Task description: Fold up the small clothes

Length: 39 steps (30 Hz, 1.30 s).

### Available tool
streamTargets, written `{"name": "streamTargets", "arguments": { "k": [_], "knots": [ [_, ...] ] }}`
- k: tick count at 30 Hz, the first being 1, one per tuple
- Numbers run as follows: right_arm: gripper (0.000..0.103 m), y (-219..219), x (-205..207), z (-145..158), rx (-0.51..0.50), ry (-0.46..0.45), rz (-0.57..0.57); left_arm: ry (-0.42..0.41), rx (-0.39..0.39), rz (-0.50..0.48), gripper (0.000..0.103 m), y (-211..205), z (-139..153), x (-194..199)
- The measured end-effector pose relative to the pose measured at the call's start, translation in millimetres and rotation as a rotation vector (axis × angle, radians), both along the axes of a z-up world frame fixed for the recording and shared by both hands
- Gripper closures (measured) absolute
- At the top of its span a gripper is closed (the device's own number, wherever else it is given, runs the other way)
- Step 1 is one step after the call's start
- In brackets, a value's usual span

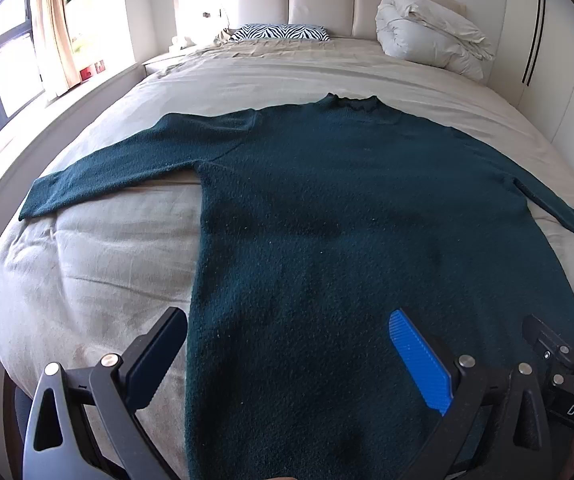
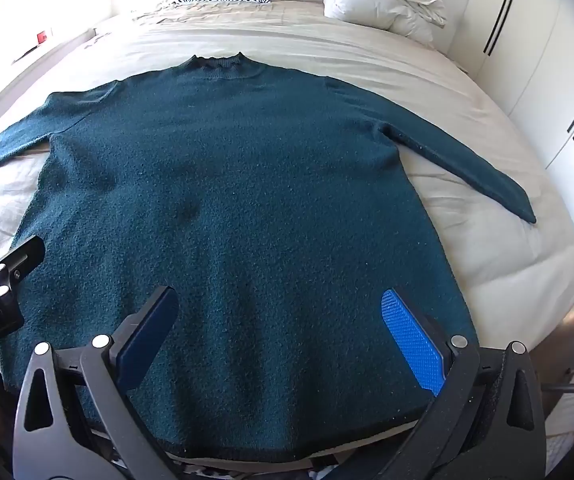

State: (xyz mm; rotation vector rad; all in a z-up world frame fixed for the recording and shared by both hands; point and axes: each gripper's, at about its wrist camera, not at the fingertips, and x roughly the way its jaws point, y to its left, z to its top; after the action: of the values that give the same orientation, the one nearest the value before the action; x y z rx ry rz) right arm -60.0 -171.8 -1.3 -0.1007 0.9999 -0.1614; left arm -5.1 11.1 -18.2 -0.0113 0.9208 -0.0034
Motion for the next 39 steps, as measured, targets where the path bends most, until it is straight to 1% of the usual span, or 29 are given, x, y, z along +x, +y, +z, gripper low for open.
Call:
{"name": "streamTargets", "arguments": {
  "k": [2,5,39],
  "knots": [
    [0.000,-0.2,-0.1,0.3,0.001,0.000,0.000,0.009,0.000,0.011,0.000,-3.9,6.9,5.6],
    [0.000,-0.5,0.7,0.3,0.000,0.001,0.000,0.011,0.000,0.013,0.000,-4.2,7.4,5.5],
    [0.000,-1.8,1.6,-1.1,0.004,0.001,-0.006,0.019,-0.002,0.014,0.000,-3.1,5.4,4.4]
  ]
}}
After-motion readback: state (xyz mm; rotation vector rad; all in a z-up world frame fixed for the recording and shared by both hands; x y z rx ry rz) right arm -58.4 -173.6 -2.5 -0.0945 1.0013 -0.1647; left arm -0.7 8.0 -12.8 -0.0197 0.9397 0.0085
